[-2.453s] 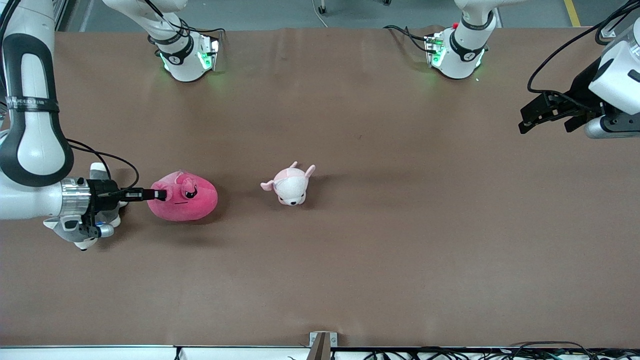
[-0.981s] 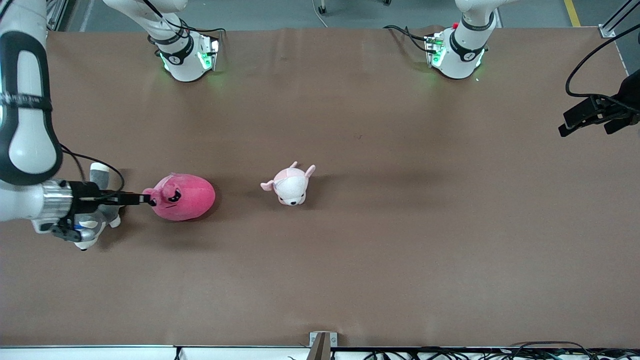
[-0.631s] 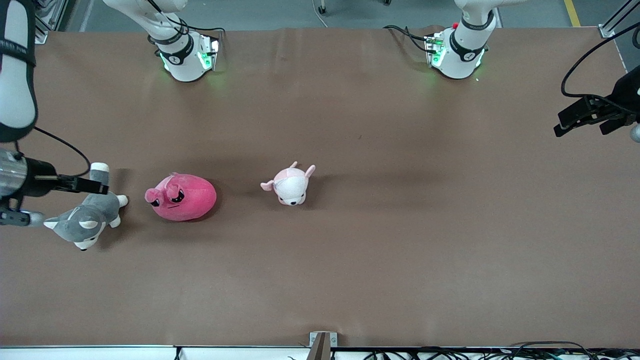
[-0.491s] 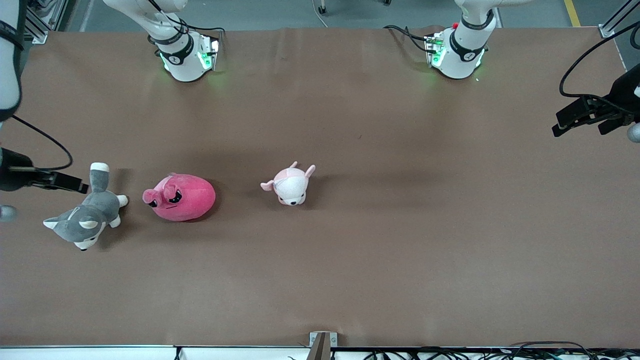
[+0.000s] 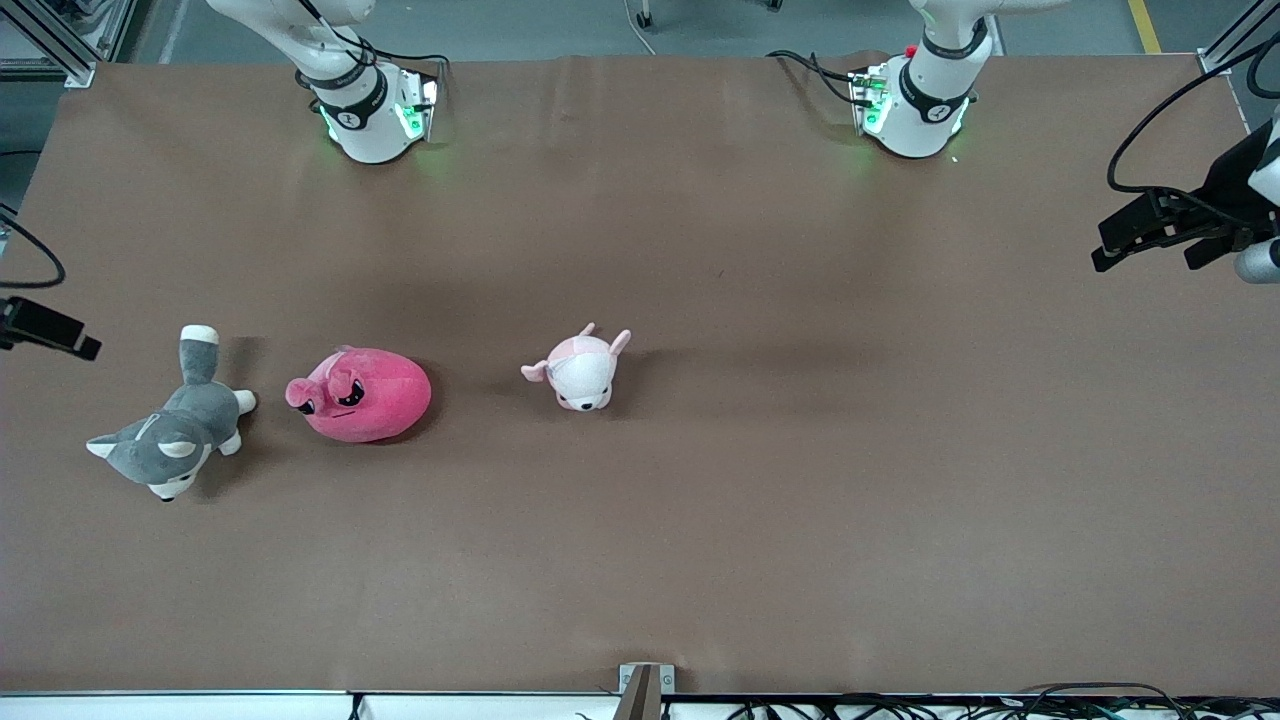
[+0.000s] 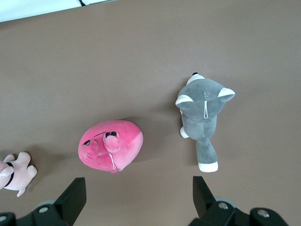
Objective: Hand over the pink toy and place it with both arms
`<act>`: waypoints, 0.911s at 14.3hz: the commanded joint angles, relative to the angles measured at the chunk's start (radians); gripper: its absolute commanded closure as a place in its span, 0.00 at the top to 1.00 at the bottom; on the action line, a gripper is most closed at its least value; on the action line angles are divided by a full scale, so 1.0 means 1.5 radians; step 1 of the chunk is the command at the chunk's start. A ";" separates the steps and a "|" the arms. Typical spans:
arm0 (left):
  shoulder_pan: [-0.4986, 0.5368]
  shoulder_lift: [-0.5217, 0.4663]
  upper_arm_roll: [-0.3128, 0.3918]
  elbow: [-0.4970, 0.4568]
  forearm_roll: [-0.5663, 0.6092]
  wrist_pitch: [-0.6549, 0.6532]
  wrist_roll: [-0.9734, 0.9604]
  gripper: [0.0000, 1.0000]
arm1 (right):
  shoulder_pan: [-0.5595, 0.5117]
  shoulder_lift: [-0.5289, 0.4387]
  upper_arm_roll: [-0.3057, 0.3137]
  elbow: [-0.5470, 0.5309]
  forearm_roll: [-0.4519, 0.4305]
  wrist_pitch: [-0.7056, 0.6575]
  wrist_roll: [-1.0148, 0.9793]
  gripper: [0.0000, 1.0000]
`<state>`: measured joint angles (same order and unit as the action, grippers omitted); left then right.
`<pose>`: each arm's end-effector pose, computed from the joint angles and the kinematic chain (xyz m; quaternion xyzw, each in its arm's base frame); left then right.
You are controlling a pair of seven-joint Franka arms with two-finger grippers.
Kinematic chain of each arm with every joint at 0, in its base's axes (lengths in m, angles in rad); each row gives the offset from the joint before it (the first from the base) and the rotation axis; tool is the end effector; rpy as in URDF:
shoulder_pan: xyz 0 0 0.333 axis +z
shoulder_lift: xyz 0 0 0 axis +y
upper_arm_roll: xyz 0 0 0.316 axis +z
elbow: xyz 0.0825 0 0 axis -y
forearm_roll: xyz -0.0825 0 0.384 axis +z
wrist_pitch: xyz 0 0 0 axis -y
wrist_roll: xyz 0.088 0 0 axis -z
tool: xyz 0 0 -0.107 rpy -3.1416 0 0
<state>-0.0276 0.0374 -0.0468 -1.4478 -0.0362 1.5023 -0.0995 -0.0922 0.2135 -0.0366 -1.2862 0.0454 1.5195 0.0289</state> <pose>0.5578 -0.0451 0.6553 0.9997 0.0112 0.0069 0.0196 0.6107 -0.0712 0.6288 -0.9968 0.0769 -0.0109 0.0183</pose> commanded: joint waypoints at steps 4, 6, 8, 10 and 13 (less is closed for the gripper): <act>-0.005 -0.014 0.023 -0.007 0.001 0.006 0.009 1.00 | -0.005 -0.048 0.013 -0.051 -0.025 0.045 -0.056 1.00; -0.002 -0.014 0.022 -0.007 0.002 0.006 0.012 1.00 | -0.004 -0.082 0.012 -0.102 -0.027 0.069 -0.056 1.00; 0.000 -0.014 0.022 -0.007 0.000 0.006 0.045 1.00 | -0.004 -0.123 0.012 -0.156 -0.028 0.094 -0.057 1.00; 0.006 -0.014 0.021 -0.007 0.000 0.006 0.047 1.00 | -0.003 -0.144 0.013 -0.187 -0.028 0.097 -0.057 1.00; 0.004 -0.015 0.020 -0.007 0.000 0.006 0.035 1.00 | -0.003 -0.181 0.013 -0.239 -0.028 0.108 -0.055 1.00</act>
<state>-0.0237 0.0336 -0.0163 -1.4478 -0.0362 1.5028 -0.0505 -0.0920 0.0182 -0.0261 -1.5373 0.0251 1.6410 -0.0476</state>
